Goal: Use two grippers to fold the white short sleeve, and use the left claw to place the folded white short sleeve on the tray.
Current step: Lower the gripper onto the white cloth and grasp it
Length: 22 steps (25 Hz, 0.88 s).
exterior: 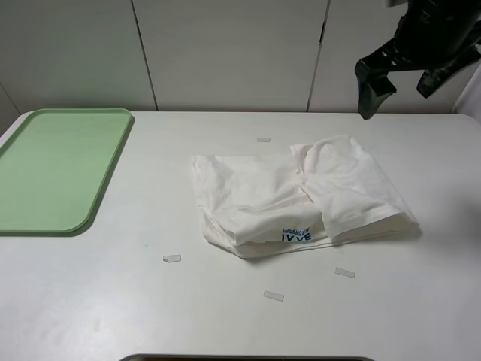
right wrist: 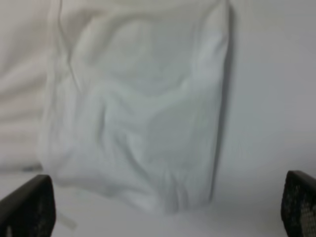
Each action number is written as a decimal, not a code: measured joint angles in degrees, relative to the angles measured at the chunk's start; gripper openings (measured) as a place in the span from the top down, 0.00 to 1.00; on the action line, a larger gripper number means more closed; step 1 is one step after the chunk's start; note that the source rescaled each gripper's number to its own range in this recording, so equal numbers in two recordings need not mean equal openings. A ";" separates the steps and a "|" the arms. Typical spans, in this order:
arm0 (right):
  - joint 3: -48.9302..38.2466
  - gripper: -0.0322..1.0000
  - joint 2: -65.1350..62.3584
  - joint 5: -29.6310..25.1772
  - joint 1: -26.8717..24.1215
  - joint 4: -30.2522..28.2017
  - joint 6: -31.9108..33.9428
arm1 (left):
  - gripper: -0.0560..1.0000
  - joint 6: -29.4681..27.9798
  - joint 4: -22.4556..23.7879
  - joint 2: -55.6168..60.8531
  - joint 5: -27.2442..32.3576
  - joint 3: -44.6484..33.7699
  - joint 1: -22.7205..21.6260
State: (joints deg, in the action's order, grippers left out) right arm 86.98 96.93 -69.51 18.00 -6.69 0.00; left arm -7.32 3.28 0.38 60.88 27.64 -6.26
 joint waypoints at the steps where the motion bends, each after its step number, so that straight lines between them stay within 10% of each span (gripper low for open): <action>1: -2.28 0.00 -1.88 -0.05 0.00 0.05 0.00 | 0.01 0.00 0.00 0.00 0.00 0.00 0.00; 22: -37.32 0.00 -48.81 -0.06 0.00 3.79 5.34 | 0.01 -0.02 0.00 0.00 0.00 0.00 0.00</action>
State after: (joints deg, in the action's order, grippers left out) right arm 49.67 48.12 -69.56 18.00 -2.91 5.34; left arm -7.34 3.28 0.38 60.88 27.64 -6.26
